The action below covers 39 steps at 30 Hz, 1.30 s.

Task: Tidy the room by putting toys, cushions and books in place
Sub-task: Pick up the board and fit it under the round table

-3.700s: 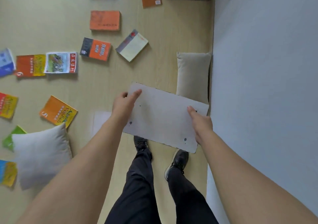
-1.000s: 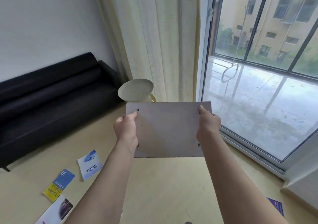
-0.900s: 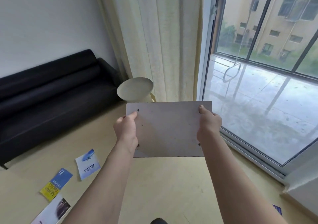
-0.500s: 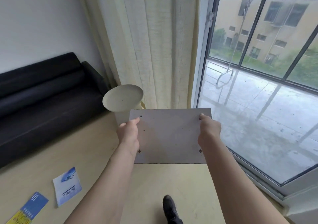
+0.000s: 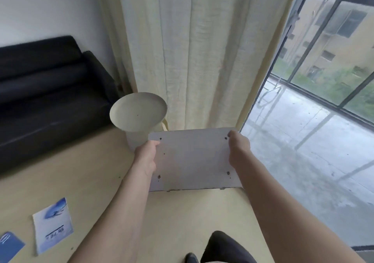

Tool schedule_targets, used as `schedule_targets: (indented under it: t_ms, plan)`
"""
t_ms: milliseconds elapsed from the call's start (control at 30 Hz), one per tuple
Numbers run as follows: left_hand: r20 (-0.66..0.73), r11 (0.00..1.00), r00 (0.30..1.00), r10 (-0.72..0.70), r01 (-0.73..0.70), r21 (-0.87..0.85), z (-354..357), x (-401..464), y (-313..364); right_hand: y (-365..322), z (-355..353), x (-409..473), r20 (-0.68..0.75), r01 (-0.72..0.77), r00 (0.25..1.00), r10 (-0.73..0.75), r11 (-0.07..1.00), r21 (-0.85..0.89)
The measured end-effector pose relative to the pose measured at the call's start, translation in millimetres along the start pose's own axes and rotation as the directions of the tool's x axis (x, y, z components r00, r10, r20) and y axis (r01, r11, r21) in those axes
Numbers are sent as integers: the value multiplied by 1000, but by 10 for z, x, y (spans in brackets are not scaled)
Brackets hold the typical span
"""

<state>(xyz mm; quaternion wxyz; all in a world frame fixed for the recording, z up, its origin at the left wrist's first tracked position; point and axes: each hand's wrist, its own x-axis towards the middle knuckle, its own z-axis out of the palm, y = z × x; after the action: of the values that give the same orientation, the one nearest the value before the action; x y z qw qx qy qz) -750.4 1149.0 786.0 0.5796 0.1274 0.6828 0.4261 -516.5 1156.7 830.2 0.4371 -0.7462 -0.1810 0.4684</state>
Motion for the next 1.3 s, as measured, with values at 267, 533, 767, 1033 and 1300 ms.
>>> schedule_targets:
  t_ms: [267, 533, 767, 1033, 1300]
  plan:
    - [-87, 986, 996, 12, 3, 168, -483, 1127, 560, 35, 1584, 732, 68, -107, 991, 118, 984, -144]
    - [-190, 943, 980, -61, 119, 312, -1143, 2379, 1316, 188, 3587, 1609, 228, -182, 944, 237, 954, -237]
    - [-339, 927, 940, -40, 162, 338, -1736, 3422, 1833, -275, 4512, 1393, 326, -183, 890, 318, 906, -383]
    - [-304, 852, 940, -155, 283, 440, -1815, 4969, 1678, 908, 5393, 2500, 359, -246, 770, 528, 764, -596]
    - [-208, 755, 948, -242, 318, 573, -1861, 7026, 287, 2608, 6006, 3948, 210, -301, 774, 597, 639, -708]
